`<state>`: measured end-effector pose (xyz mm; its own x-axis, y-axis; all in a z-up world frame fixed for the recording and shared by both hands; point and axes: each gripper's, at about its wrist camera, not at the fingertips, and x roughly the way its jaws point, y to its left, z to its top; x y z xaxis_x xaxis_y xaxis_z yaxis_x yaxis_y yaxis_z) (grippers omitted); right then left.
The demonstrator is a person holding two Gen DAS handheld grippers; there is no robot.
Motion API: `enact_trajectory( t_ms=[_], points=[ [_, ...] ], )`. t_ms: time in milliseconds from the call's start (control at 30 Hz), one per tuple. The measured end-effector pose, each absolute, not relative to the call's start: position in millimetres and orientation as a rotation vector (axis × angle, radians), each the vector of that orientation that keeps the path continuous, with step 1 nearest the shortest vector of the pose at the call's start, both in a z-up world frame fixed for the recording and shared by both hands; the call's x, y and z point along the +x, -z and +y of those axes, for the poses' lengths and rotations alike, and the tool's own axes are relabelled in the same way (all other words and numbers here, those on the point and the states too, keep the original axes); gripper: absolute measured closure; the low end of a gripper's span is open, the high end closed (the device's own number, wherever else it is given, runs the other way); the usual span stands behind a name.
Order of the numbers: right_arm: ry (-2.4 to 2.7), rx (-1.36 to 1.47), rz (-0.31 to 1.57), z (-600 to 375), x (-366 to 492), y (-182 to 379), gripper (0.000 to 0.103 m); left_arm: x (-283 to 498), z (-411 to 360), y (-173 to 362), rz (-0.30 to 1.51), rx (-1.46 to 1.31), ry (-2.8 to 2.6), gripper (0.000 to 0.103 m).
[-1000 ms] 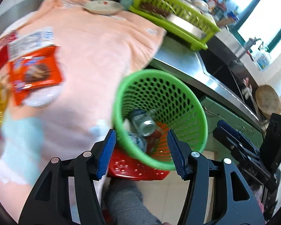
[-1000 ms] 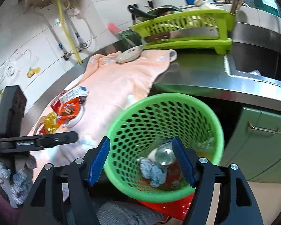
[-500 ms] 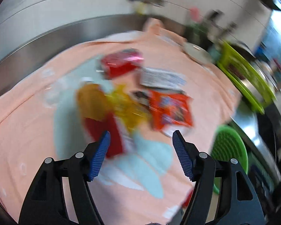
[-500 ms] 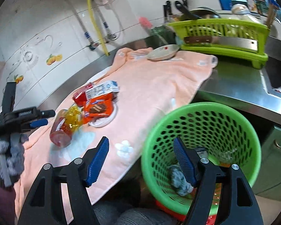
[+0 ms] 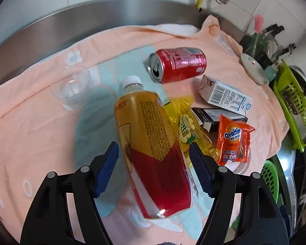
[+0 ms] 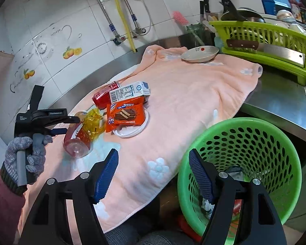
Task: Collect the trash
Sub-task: 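Move the left tool back to the towel and grasp the yellow-red bottle, then grasp the yellow plastic snack bag with the right tool while the left tool holds the bottle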
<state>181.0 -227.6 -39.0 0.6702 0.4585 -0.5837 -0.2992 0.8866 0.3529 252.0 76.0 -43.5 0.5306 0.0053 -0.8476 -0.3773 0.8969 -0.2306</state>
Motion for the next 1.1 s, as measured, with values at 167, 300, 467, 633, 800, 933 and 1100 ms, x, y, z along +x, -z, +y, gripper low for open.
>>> enact_trajectory(
  t_ms=[167,300,467,633,800,933,1100],
  points=[
    [-0.444,0.228,0.731,-221.6,186.8,41.9,0.034,263.4,73.3,55.1,1.026,-0.384,-0.262,0.03],
    [-0.452,0.226,0.738,-216.8,190.4,43.7,0.033,268.1,75.6,64.1,1.042,-0.398,-0.267,0.029],
    [-0.469,0.207,0.747,-207.3,194.6,43.6,0.033,259.8,78.5,63.8,1.048,-0.389,-0.22,0.031],
    [-0.502,0.169,0.746,-191.6,199.7,36.7,0.033,241.1,88.4,63.7,1.069,-0.37,-0.173,0.032],
    [-0.56,0.116,0.752,-163.4,209.2,30.0,0.033,217.8,97.4,61.8,1.096,-0.324,-0.136,0.032],
    [-0.621,0.044,0.744,-130.5,219.7,24.5,0.033,196.1,109.2,59.7,1.112,-0.285,-0.121,0.032],
    [-0.712,-0.006,0.749,-86.3,240.7,19.9,0.033,176.6,128.4,57.5,1.117,-0.267,-0.123,0.032]
  ],
)
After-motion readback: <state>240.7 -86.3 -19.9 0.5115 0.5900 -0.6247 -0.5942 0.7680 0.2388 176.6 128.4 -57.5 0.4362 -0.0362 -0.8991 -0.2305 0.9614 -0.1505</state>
